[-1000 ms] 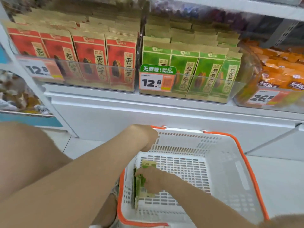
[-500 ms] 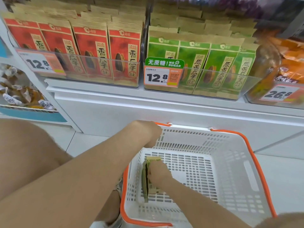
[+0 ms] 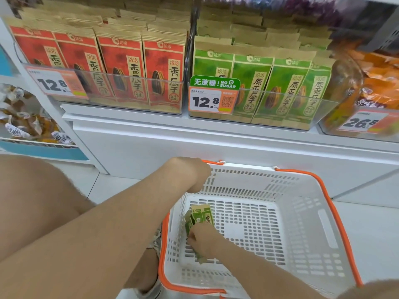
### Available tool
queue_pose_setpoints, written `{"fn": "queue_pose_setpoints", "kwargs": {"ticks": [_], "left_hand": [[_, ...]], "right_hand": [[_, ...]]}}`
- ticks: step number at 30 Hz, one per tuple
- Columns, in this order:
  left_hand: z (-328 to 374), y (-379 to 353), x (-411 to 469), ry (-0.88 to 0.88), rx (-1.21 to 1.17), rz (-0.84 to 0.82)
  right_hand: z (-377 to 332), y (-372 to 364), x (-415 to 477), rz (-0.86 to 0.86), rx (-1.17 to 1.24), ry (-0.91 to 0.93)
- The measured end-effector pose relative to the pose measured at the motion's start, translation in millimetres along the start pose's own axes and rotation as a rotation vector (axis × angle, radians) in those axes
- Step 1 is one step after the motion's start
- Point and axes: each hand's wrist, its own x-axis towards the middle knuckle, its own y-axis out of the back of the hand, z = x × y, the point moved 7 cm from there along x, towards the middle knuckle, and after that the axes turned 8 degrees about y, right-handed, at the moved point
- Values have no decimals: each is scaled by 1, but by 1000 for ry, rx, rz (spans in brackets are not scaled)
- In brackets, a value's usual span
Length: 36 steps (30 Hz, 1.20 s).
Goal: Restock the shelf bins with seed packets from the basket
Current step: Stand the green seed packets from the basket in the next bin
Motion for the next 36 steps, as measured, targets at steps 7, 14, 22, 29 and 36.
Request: {"fn": "queue_pose_setpoints", "kwargs": {"ticks": [7, 14, 22, 29, 36], "left_hand": [[-1, 16, -11, 35, -22, -11], [-2, 51, -31, 90, -140, 53], [11, 128, -52, -124, -1158, 482], [19, 189, -91, -237, -1368, 911], [39, 224, -103, -138, -1030, 1249]], "right_hand": [[22, 73, -23, 220, 469, -151], [12, 174, -74, 778, 912, 21], [-15, 291, -160, 1329, 808, 251], [-45, 409, -244, 1265, 256, 439], [-14, 471, -300, 1501, 228, 443]]}}
